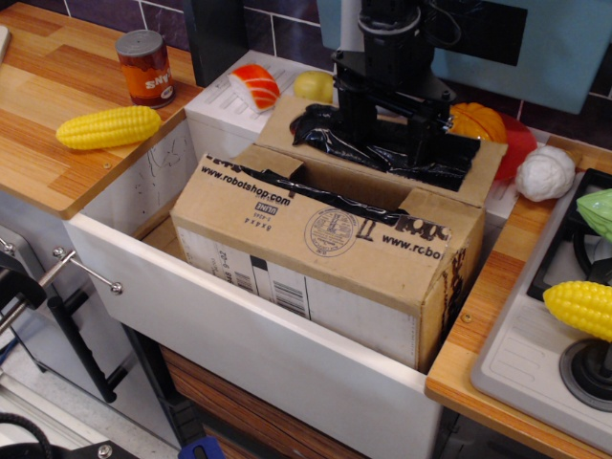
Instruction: Open small4fbox flaps
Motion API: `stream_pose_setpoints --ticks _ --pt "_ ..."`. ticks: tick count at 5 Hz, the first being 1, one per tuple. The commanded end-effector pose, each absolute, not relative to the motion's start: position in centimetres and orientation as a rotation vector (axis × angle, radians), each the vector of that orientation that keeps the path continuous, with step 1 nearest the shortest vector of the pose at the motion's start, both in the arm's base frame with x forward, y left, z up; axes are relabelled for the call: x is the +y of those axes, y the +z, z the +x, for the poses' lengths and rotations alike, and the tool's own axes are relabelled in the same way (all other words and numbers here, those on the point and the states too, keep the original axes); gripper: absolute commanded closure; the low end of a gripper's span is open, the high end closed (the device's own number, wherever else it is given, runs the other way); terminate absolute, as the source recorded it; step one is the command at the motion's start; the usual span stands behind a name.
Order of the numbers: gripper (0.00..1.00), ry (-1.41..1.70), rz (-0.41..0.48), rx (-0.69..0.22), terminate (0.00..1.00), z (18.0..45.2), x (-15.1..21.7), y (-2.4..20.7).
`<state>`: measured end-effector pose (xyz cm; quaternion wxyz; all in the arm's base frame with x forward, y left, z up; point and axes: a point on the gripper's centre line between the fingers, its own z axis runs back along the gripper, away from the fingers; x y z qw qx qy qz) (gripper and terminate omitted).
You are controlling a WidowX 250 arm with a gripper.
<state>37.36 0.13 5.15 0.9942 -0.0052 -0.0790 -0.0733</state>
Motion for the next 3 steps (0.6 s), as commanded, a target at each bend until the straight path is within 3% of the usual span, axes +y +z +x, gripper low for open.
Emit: stream_pose_setpoints --ticks 1,2,3 --pt "0.00 -0.143 0.000 -0.231 0.00 39.47 1.51 5.31" --pt "0.00 -0.141 0.002 -0.235 0.00 39.43 1.44 5.05" --pt "0.00 -0.145 -0.002 -0.248 1.00 39.04 1.28 4.64"
